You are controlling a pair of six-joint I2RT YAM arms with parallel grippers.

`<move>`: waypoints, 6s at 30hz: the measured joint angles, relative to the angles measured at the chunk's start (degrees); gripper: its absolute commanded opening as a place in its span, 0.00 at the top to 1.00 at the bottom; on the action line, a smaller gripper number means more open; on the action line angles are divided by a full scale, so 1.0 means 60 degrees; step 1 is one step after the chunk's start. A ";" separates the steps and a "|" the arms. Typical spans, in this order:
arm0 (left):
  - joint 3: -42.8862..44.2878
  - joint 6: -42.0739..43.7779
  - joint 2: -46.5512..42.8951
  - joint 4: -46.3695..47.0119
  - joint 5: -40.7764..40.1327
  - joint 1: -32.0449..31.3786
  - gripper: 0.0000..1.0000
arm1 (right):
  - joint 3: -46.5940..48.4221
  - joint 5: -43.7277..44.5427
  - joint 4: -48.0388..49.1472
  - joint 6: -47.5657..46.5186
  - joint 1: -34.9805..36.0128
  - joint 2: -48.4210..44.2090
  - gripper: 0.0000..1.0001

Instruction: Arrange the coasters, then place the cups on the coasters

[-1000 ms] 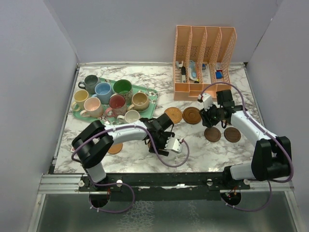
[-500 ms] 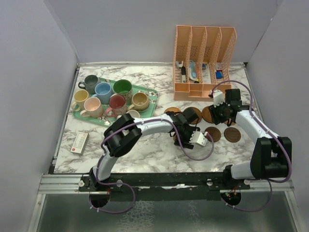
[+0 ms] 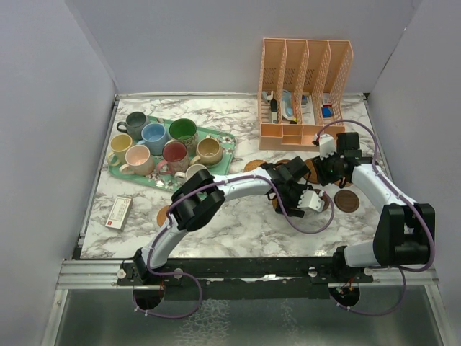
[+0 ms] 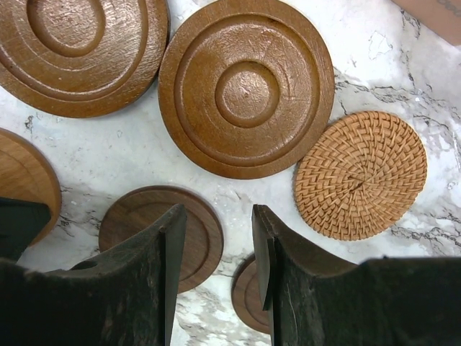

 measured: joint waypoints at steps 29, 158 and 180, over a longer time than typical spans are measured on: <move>-0.4579 -0.0098 -0.5308 -0.0747 -0.0747 0.1504 0.25 | 0.0182 -0.2801 -0.0546 -0.0772 0.0386 0.0036 0.57; -0.7246 -0.1461 -0.9311 -0.2350 -0.1239 0.5617 0.24 | -0.0820 0.0543 0.0237 -0.1767 0.3115 0.0667 0.55; -0.7246 -0.1457 -0.9307 -0.2350 -0.1104 0.5632 0.24 | -0.0827 -0.0357 -0.0007 -0.2364 0.2951 0.0663 0.55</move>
